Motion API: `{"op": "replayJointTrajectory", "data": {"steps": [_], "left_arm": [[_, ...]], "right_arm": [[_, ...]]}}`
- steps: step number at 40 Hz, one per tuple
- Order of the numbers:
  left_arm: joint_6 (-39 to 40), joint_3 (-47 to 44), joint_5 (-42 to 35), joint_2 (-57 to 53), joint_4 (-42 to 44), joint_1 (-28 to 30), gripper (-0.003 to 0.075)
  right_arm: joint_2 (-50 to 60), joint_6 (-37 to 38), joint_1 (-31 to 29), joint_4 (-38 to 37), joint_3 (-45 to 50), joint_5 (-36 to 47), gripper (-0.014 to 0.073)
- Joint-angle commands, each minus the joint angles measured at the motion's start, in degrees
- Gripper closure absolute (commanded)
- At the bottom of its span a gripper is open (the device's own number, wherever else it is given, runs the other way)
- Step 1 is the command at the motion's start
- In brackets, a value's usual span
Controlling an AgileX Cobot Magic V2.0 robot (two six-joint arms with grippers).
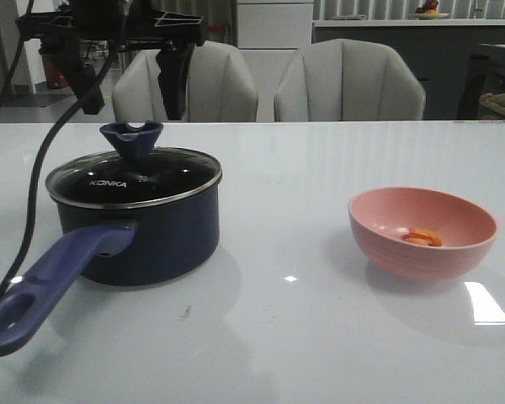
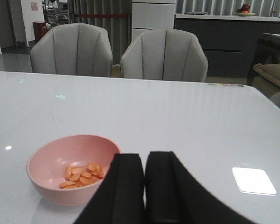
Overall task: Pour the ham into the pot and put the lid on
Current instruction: 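Lower the left gripper onto the purple lid knob and grasp it, then lift the glass lid off the pot with the left gripper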
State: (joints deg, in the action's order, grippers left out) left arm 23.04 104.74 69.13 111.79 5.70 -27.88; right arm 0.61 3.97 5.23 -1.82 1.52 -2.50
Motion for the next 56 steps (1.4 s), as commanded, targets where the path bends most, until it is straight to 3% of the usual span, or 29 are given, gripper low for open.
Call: {"op": "replayJointTrajectory", "data": {"steps": [1, 26, 29, 39, 56], "left_arm": [[1.1, 1.8, -1.2, -2.0, -1.5, 0.3, 0.0136], [1.1, 1.8, 0.3, 0.5, -2.5, 1.1, 0.0139], [1.1, 1.8, 0.3, 0.5, -2.5, 1.1, 0.0175], [1.1, 1.8, 0.7, 0.5, -2.5, 1.1, 0.0402], [1.1, 3.6, 2.1, 0.5, -2.5, 1.1, 0.0411]], "right_arm": [[1.1, 0.1, -0.2, -0.8, -0.3, 4.9, 0.0412], [1.1, 0.1, -0.2, -0.8, -0.3, 4.9, 0.0412], [1.1, 0.1, -0.2, -0.8, -0.3, 4.9, 0.0412], [1.1, 0.1, -0.2, -0.8, -0.3, 4.9, 0.0412], [1.1, 0.1, -0.2, -0.8, -0.3, 4.9, 0.0412]]}}
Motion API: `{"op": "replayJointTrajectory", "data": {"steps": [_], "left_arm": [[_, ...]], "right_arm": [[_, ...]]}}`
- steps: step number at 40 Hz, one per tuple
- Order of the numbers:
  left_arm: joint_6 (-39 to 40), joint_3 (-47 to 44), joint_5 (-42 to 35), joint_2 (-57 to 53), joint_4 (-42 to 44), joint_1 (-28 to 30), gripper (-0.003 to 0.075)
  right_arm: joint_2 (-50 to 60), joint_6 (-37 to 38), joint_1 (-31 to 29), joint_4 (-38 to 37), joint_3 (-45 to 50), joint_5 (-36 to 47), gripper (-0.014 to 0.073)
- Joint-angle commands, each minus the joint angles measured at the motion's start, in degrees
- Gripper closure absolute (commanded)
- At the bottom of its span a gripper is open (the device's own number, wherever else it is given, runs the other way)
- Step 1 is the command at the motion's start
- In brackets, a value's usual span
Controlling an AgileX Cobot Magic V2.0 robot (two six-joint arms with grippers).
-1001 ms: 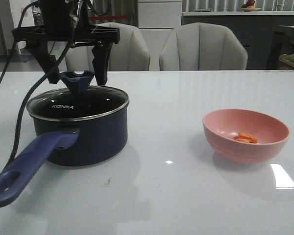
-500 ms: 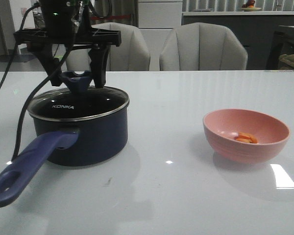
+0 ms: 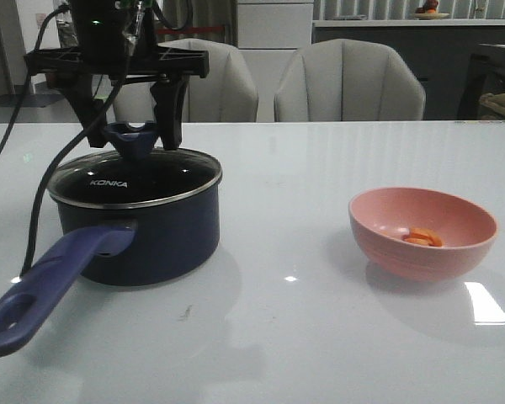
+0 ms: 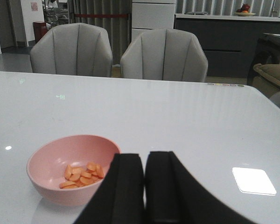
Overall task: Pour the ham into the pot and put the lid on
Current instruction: 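Lift the glass lid off the pot with the left gripper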
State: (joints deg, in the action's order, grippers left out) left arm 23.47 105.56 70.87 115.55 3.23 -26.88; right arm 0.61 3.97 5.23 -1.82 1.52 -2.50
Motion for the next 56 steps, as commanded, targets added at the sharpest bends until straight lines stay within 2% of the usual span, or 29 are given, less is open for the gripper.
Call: {"op": "replayJointTrajectory", "data": {"steps": [1, 22, 28, 37, 45, 50, 56], "left_arm": [[0.7, 3.2, 0.7, -3.2, 0.0, 0.1, 0.0411], [-0.2, 4.5, 1.7, -6.5, 0.2, 1.1, 0.0411], [-2.1, 3.3, 1.7, -10.5, 3.4, 2.8, 0.0411], [-4.1, -5.1, 1.3, -18.6, 5.0, 11.6, 0.0411], [-10.8, -15.6, -2.4, -22.9, -1.0, 22.1, 0.0411], [-11.2, -21.9, -6.4, -23.7, -1.0, 26.3, 0.0411], [-15.6, -28.4, -12.7, -23.3, -1.7, 28.1, 0.0411]], "right_arm": [[1.1, 0.1, -0.2, -0.8, -0.3, 4.9, 0.0412], [1.1, 0.1, -0.2, -0.8, -0.3, 4.9, 0.0412], [1.2, 0.1, -0.2, -0.8, -0.3, 4.9, 0.0412], [1.2, 0.1, -0.2, -0.8, -0.3, 4.9, 0.0412], [1.2, 0.1, -0.2, -0.8, -0.3, 4.9, 0.0412], [1.2, 0.1, -0.2, -0.8, -0.3, 4.9, 0.0412], [1.2, 0.1, -0.2, -0.8, -0.3, 4.9, 0.0412]]}}
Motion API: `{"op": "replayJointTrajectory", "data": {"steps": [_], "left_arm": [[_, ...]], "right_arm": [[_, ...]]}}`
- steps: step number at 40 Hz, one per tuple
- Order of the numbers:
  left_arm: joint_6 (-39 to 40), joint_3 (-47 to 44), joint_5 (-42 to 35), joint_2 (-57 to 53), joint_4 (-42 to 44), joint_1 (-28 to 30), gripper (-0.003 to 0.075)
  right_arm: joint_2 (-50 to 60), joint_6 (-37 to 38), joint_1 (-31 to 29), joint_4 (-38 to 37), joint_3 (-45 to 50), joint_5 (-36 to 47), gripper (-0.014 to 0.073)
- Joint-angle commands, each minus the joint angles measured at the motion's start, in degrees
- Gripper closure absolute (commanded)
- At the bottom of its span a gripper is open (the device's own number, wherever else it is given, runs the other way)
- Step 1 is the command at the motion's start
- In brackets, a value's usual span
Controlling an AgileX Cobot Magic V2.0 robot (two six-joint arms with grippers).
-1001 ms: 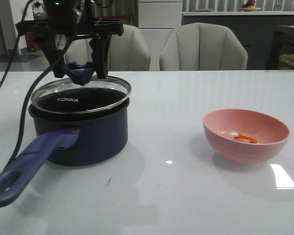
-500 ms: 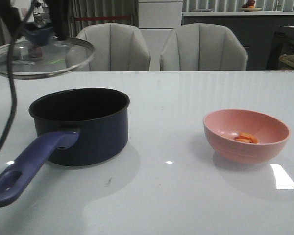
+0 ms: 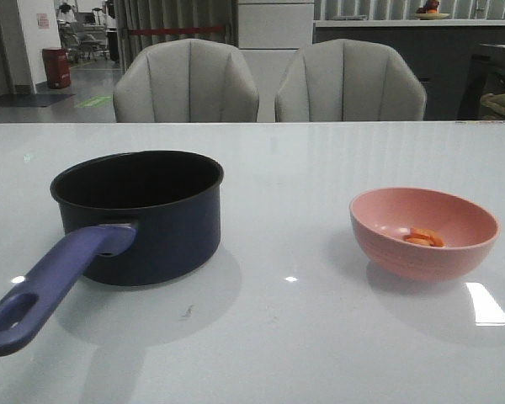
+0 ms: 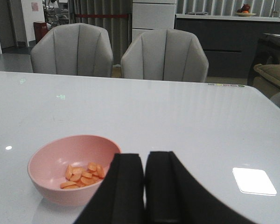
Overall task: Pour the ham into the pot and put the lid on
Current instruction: 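Lift the glass lid off the pot with the left gripper, then set the glass lid down beside the pot and release it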
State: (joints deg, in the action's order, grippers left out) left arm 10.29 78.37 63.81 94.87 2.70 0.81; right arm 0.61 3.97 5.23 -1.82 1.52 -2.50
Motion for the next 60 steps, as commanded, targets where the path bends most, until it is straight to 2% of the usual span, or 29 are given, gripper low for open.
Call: {"op": "replayJointTrajectory", "data": {"steps": [1, 8, 31, 35, 42, 45, 60], "left_arm": [[-2.6, -2.2, -6.6, -2.4, -1.2, 0.4, 0.0411], [-2.7, -4.9, -12.7, -0.1, -2.1, 0.4, 0.0411], [-2.7, -5.0, -12.9, 9.7, -1.8, 0.4, 0.0403], [-2.7, -5.0, -13.0, 9.8, -1.8, 0.3, 0.0376], [-2.7, -5.0, -11.1, 9.8, -0.3, 0.2, 0.0223], [-2.7, -5.0, -10.5, 9.8, 0.8, 0.0, 0.0181], [-2.7, -2.3, -8.3, 9.0, 2.7, -2.8, 0.0167]], "right_arm": [[1.2, 0.1, -0.2, -0.8, -0.3, 4.9, 0.0412], [1.2, 0.1, -0.2, -0.8, -0.3, 4.9, 0.0412], [1.2, 0.1, -0.2, -0.8, -0.3, 4.9, 0.0412], [1.2, 0.1, -0.2, -0.8, -0.3, 4.9, 0.0412], [1.2, 0.1, -0.2, -0.8, -0.3, 4.9, 0.0412], [1.2, 0.1, -0.2, -0.8, -0.3, 4.9, 0.0412], [1.2, 0.1, -0.2, -0.8, -0.3, 4.9, 0.0412]]}}
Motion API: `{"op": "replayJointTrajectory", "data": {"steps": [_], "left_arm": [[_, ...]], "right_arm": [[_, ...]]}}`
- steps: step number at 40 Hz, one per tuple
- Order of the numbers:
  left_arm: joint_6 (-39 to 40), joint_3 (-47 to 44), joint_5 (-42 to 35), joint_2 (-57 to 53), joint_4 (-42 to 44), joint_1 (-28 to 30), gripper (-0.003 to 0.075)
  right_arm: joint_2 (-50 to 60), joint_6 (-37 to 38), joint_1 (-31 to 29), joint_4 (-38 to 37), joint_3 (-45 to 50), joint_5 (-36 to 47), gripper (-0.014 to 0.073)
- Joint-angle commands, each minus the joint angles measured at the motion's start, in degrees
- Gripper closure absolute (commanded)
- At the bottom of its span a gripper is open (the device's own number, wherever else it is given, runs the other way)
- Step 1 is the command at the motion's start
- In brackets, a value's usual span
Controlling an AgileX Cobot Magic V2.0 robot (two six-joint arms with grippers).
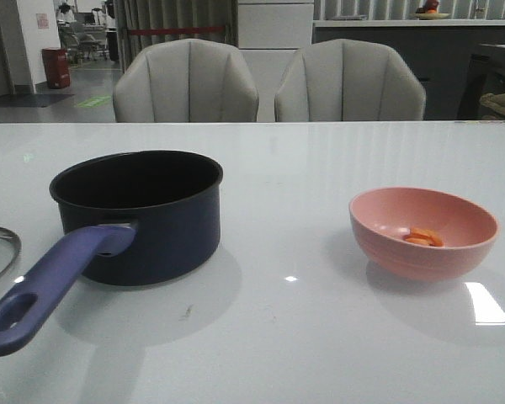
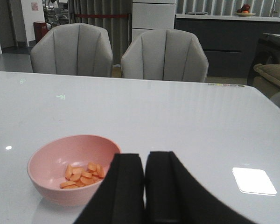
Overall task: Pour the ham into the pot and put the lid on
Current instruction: 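Set the glass lid down beside the pot and release it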
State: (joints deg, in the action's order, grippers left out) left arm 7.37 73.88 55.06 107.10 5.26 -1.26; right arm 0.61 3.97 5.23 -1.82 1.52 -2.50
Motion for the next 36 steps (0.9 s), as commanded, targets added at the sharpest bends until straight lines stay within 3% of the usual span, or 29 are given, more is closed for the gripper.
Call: {"op": "replayJointTrajectory", "data": {"steps": [1, 19, 29, 36], "left_arm": [[0.2, 2.4, 0.5, -3.5, 0.1, -0.9, 0.0167], [0.0, 0.1, -1.4, -17.8, -3.9, -1.5, 0.0167], [-0.7, -10.5, -6.5, -34.6, -4.3, -4.4, 0.0167], [-0.7, -22.6, -15.8, -51.5, -5.3, -6.6, 0.0167]], "right_arm": [[1.2, 0.1, -0.2, -0.8, -0.3, 4.9, 0.0412], [1.2, 0.1, -0.2, -0.8, -0.3, 4.9, 0.0412], [1.2, 0.1, -0.2, -0.8, -0.3, 4.9, 0.0412], [1.1, 0.1, 1.1, -0.8, -0.3, 4.9, 0.0412]]}}
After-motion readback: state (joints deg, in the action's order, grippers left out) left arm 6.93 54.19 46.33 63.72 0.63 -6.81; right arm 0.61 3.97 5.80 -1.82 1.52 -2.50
